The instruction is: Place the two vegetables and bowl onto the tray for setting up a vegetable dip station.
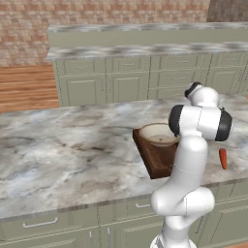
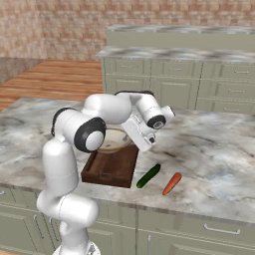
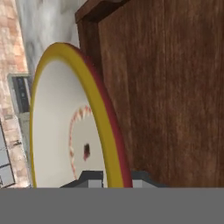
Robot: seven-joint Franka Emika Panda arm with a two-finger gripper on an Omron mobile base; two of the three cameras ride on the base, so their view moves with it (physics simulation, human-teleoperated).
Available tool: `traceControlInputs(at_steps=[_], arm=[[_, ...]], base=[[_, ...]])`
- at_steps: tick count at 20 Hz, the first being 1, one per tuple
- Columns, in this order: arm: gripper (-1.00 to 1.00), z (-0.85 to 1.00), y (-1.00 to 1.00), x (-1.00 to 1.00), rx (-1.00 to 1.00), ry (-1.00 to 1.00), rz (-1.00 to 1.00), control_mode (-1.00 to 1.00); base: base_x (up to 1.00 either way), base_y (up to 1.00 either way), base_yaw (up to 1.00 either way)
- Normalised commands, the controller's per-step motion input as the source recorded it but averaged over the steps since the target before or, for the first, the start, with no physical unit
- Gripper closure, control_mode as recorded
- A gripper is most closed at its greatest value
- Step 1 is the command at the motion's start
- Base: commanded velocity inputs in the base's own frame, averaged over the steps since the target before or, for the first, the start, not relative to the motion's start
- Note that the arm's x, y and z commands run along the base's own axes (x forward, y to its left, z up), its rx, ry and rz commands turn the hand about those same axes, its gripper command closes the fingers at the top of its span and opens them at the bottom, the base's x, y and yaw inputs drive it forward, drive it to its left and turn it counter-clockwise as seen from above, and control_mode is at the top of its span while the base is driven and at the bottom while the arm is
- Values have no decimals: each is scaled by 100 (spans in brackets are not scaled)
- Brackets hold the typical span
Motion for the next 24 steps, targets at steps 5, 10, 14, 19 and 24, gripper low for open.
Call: traceControlInputs(at_steps=[5, 10, 14, 19, 24], arm=[[100, -4, 0, 20, -9, 0, 0, -100], [100, -1, 0, 24, -1, 0, -1, -100], [100, -3, 0, 27, 0, 0, -1, -100], [100, -6, -1, 22, 0, 0, 0, -100], [100, -8, 0, 23, 0, 0, 0, -100]], base=[[0, 0, 0], [0, 0, 0], [0, 0, 0], [0, 0, 0], [0, 0, 0]])
